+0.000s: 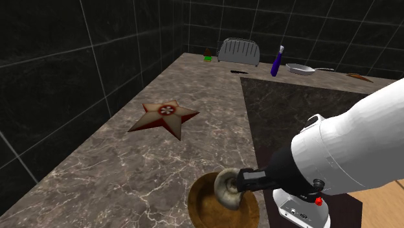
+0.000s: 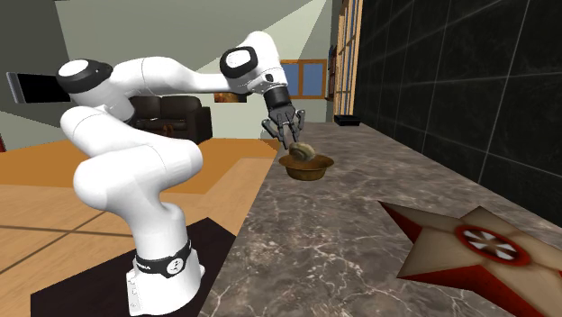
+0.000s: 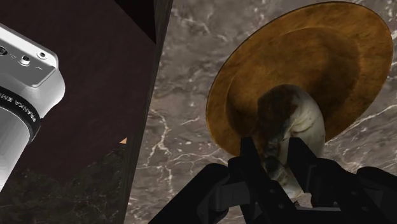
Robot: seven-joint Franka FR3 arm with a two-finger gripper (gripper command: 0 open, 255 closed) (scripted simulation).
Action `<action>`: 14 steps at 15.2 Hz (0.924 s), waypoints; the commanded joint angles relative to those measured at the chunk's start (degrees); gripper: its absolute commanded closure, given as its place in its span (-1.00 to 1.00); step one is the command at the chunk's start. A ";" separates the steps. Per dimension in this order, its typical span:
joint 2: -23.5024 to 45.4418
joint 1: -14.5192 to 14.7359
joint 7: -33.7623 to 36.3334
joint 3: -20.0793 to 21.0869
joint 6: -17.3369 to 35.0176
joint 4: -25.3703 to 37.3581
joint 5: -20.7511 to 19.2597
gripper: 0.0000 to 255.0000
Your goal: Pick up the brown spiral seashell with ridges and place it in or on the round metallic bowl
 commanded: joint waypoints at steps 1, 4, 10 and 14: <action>0.29 -0.44 -0.24 -1.06 -1.07 1.32 -0.90 1.00; 0.81 -1.09 -0.59 -2.51 -2.60 3.31 -2.14 1.00; 2.13 -2.44 -1.25 -5.14 -5.63 7.53 -4.45 1.00; 2.94 -3.15 -1.56 -6.34 -7.16 9.82 -5.54 1.00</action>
